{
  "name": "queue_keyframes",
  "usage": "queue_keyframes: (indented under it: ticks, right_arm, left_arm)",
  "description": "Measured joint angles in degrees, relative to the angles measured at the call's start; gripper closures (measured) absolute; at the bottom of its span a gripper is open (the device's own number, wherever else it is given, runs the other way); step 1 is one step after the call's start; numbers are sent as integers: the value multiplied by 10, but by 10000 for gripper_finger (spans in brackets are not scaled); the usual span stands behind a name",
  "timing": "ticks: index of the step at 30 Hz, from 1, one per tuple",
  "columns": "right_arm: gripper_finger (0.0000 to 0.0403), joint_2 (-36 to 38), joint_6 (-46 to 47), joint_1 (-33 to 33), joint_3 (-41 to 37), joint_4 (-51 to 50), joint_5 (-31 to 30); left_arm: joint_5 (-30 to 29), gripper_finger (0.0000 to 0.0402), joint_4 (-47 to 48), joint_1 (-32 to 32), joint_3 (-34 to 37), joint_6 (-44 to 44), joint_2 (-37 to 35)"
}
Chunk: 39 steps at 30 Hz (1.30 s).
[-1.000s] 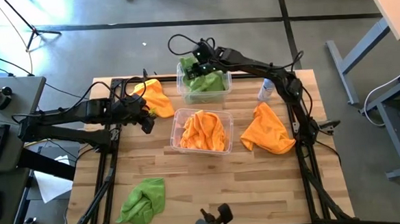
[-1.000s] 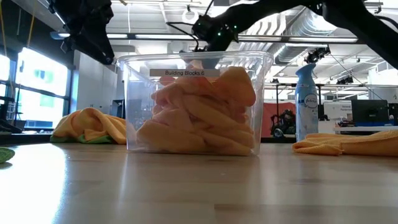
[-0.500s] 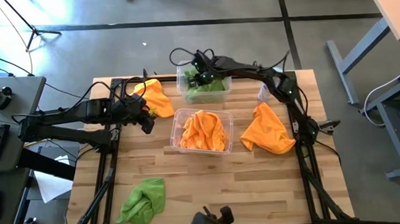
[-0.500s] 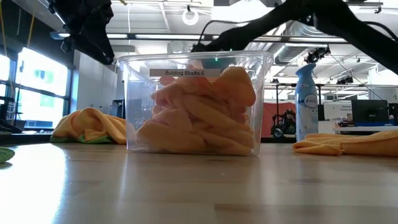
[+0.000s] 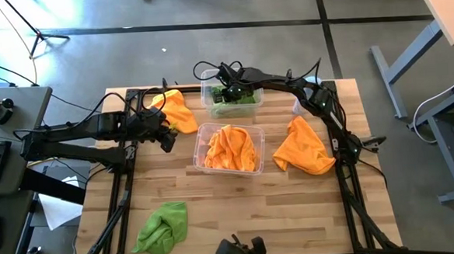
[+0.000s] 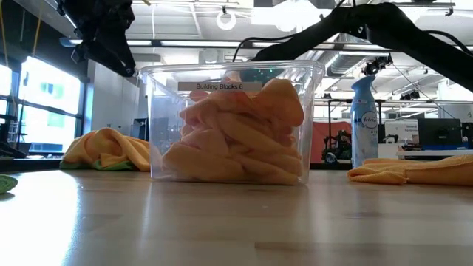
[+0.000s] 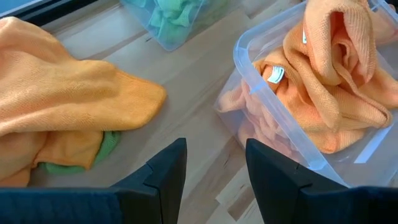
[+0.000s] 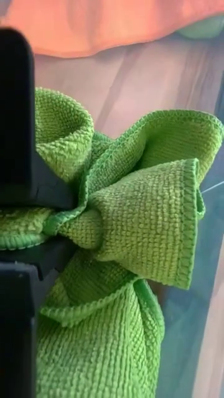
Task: Sort microfiber towel by color & place in baskets
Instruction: Put the green microfiber towel into the top transparent bin, then put the orange microfiber towel into the bottom transparent bin
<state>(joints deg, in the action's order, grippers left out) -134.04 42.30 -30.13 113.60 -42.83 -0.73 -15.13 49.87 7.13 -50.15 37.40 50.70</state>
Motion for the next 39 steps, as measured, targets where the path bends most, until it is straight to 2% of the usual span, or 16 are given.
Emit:
queue_keyframes:
  ticks: [9, 17, 20, 27, 31, 36, 39]
  right_arm:
    - [252, 4, -3, -3, 1, 6, 39]
    - [183, 9, -36, -2, 66, -18, 55]
    - [173, 10, -52, -2, 106, -49, 51]
    - [171, 10, -128, -2, 215, -162, 1]
    - [171, 50, -166, -2, 184, -192, -11]
    - [171, 59, -217, -2, 190, -256, -11]
    - [171, 60, -204, -2, 191, -293, -8]
  left_arm:
    - [0, 248, 0, 0, 0, 5, 0]
    - [11, 248, 0, 0, 0, 3, 0]
    - [15, 248, 0, -1, 0, 0, 0]
    - [15, 248, 0, -1, 0, -6, 0]
    - [15, 248, 0, -1, 0, -16, 0]
    - [12, 248, 0, -1, 0, -20, 0]
    - [9, 248, 0, 0, 0, -34, 0]
